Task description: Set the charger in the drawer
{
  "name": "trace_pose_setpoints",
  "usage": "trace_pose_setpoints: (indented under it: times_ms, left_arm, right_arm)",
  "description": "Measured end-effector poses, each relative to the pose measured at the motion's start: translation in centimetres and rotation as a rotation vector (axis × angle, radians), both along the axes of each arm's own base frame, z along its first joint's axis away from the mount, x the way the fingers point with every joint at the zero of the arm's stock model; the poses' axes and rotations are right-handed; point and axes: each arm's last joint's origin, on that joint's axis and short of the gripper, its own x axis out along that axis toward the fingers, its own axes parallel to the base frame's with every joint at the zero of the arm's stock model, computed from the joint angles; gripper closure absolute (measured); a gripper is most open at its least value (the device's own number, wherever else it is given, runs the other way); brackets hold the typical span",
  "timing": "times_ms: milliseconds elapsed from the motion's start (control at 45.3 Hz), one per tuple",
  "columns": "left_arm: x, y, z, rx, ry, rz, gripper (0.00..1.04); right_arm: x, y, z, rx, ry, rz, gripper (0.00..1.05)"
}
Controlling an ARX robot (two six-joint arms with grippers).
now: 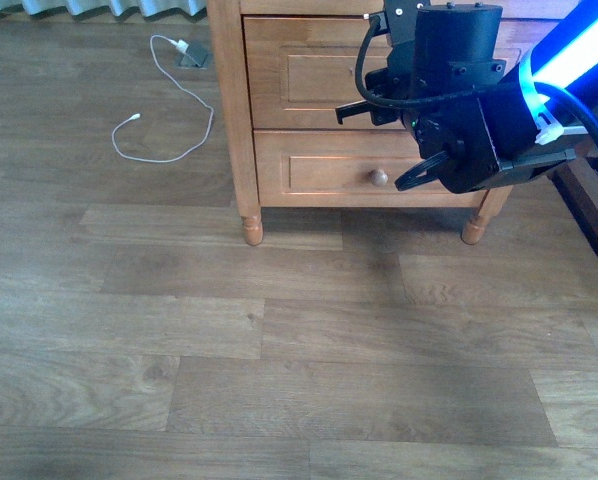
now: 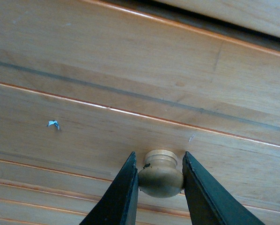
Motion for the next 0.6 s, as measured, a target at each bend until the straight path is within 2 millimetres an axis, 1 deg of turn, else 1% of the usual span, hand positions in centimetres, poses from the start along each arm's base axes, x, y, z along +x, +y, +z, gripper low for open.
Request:
trace_pose_setpoints:
  times_ms: [508,596]
  left_arm:
    - [0.00,0.00,-0.01,0.000,0.000,0.000,0.06]
    - [0.00,0.00,-0.01,0.000,0.000,0.000,0.06]
  right_arm:
    - [-0.04,0.10,-0.04,-0.007,0.002,0.007,0.82]
    - [-0.43,0.03,-0.28,-0.003,0.007,0.019,0.82]
